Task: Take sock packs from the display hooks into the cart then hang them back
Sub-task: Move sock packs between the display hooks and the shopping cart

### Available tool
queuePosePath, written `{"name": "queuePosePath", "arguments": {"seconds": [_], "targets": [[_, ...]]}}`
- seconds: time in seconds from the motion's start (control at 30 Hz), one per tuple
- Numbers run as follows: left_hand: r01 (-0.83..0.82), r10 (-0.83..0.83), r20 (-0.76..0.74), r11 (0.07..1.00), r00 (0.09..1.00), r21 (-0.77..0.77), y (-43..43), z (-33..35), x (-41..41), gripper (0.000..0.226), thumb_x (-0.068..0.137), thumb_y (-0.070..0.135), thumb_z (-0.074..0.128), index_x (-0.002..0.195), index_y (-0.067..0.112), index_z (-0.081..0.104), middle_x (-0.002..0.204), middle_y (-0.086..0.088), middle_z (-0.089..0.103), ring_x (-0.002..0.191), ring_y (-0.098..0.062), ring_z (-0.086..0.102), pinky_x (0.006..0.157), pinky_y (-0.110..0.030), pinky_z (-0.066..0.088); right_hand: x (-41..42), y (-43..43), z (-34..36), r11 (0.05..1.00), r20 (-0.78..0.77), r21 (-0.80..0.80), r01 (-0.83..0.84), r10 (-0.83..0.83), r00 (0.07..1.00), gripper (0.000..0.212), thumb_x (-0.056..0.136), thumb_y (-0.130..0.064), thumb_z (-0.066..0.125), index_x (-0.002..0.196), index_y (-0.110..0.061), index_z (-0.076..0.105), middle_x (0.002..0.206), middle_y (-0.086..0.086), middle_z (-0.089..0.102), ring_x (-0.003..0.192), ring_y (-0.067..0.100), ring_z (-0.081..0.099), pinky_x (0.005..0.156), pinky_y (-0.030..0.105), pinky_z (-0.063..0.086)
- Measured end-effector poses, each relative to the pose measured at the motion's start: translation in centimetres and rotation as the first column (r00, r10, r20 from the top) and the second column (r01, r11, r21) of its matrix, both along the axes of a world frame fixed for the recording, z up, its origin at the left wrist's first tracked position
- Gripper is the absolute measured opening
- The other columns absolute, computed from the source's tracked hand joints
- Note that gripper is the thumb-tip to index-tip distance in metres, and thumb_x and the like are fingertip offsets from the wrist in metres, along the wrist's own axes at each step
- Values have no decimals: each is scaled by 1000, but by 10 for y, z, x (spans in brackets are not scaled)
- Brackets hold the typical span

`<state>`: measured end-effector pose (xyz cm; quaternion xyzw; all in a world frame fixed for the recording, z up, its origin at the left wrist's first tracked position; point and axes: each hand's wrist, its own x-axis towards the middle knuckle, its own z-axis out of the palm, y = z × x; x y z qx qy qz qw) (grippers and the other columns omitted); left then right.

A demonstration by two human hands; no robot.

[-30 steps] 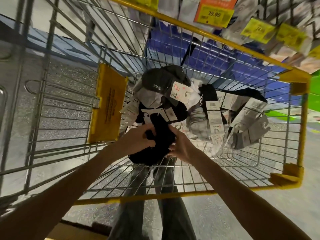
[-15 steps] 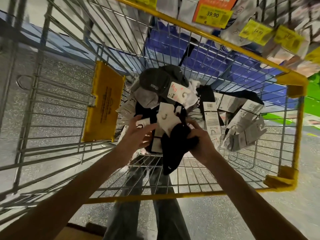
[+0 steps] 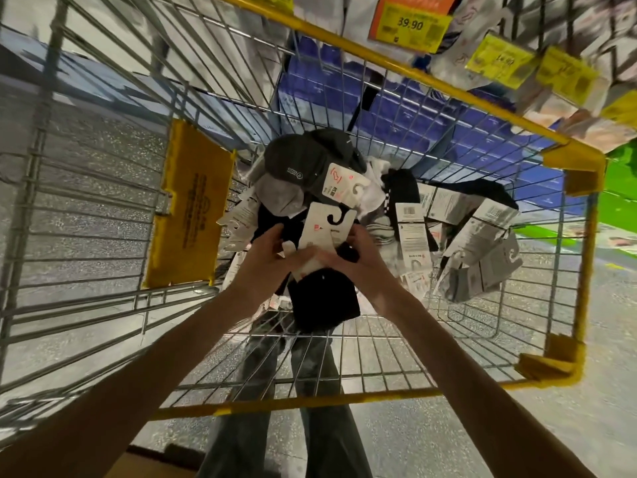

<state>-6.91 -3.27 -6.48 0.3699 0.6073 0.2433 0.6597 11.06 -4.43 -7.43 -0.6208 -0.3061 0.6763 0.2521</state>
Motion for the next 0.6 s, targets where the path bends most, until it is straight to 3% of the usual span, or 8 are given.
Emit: {"name": "queuePosePath", "arguments": {"seconds": [0.13, 0.2, 0.27, 0.37, 0.47, 0.6], "targets": [[-193, 194, 9, 981, 981, -11, 14, 6, 0, 31, 81, 9, 77, 109, 8, 65, 90, 8, 77, 86, -13, 74, 64, -24, 58, -6, 4, 1, 984, 99, 39, -174, 170, 981, 83, 68, -44, 83, 136, -28, 39, 121, -7, 62, 112, 10, 61, 94, 34, 53], [-260, 260, -2, 965, 966, -25, 22, 8, -3, 23, 82, 13, 77, 102, 14, 67, 82, 14, 76, 77, -5, 73, 58, -18, 56, -8, 5, 3, 986, 121, 47, -161, 155, 981, 72, 69, -46, 82, 130, -27, 48, 116, -8, 65, 108, 11, 63, 93, 39, 54], [-303, 302, -20, 949, 953, -83, 27, 9, -9, 18, 80, 24, 79, 95, 21, 70, 82, 14, 76, 74, -5, 73, 57, -20, 56, -9, 7, 6, 991, 104, 82, -107, 98, 990, 47, 77, -31, 81, 117, -21, 61, 110, -3, 69, 103, 12, 66, 91, 40, 56], [-320, 323, -24, 923, 946, -211, 31, 8, -17, 21, 78, 36, 79, 92, 24, 71, 89, 6, 77, 84, -15, 74, 67, -33, 58, -9, 11, 11, 994, 43, 111, -25, 21, 999, 30, 82, -18, 77, 109, -11, 66, 106, 5, 71, 100, 17, 68, 91, 39, 56], [-311, 328, 12, 906, 945, -285, 32, 9, -19, 29, 78, 40, 78, 98, 20, 70, 92, 4, 77, 92, -21, 73, 79, -41, 59, -10, 12, 10, 998, -22, 63, 17, -16, 1000, 30, 83, -15, 75, 110, -7, 64, 109, 10, 69, 104, 22, 67, 93, 40, 55], [-320, 346, 37, 899, 938, -300, 32, 9, -19, 45, 73, 48, 77, 106, 18, 71, 103, -1, 76, 99, -25, 72, 92, -52, 55, -3, 13, 11, 998, -32, 34, 54, -53, 998, 30, 83, -7, 73, 111, -1, 62, 107, 12, 71, 99, 19, 68, 88, 33, 56]]}}
